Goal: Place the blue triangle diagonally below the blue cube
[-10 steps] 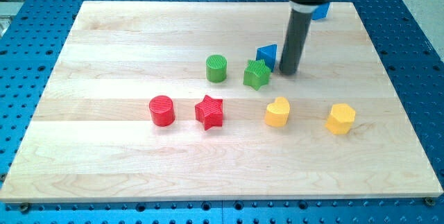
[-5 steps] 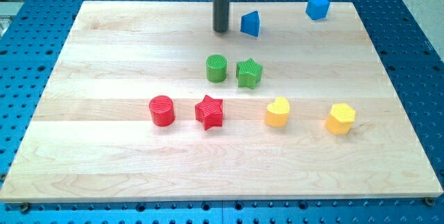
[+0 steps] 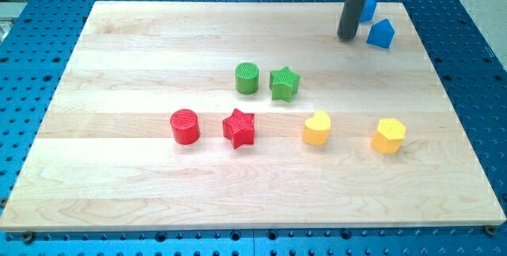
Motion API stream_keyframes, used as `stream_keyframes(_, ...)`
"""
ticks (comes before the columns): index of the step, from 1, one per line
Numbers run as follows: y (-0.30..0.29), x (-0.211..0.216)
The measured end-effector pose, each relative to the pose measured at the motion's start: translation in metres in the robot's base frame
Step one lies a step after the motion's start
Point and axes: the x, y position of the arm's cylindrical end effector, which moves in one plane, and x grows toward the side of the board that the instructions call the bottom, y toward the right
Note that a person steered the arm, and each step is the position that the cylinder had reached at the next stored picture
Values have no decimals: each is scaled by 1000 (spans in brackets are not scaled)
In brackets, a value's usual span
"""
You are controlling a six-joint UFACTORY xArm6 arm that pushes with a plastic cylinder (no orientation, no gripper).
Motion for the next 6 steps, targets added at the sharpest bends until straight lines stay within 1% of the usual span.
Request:
stream_keyframes(1, 56, 30)
stream_keyframes(2, 103, 18)
stream_keyframes(3, 112, -11)
stream_keyframes(4, 54, -4)
stream_keyframes(5, 69, 19)
stream_keyframes(6, 10, 36)
